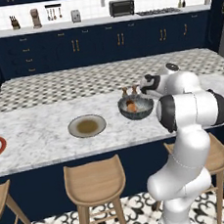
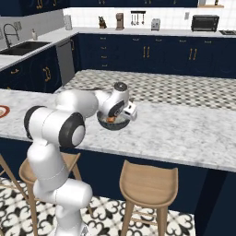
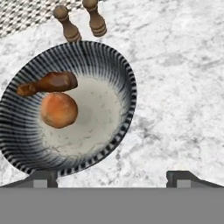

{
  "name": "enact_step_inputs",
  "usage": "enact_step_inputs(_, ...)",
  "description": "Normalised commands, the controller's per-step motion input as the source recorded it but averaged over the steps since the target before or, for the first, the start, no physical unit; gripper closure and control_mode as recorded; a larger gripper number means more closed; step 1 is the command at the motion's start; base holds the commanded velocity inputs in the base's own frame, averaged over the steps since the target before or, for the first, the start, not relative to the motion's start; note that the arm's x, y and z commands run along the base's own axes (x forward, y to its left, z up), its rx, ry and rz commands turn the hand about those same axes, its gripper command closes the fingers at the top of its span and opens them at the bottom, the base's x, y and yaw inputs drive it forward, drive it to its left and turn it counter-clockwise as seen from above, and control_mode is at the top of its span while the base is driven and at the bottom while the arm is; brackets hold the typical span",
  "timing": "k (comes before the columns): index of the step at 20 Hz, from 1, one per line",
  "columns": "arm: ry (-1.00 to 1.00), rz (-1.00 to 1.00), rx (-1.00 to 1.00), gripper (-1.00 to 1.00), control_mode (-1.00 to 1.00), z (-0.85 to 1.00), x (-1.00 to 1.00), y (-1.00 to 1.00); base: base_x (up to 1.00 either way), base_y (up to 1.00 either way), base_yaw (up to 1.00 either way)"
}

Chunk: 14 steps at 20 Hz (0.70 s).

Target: Pick the chicken drumstick and onion from their plates and place them in the bowl. Then put the bowl in the fridge.

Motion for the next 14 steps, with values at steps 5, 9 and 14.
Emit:
enact_step_inputs(5,0.02,0.00,0.19,-1.00,-1.00,-0.01,0.00,-0.14,0.00,0.00,0.00)
enact_step_inputs(9,0.13,0.00,0.03,-1.00,-1.00,-0.28,0.46,0.00,0.00,0.00,0.00)
enact_step_inputs(14,0.09,0.00,0.00,-1.00,-1.00,-0.35,0.43,0.00,0.00,0.00,0.00)
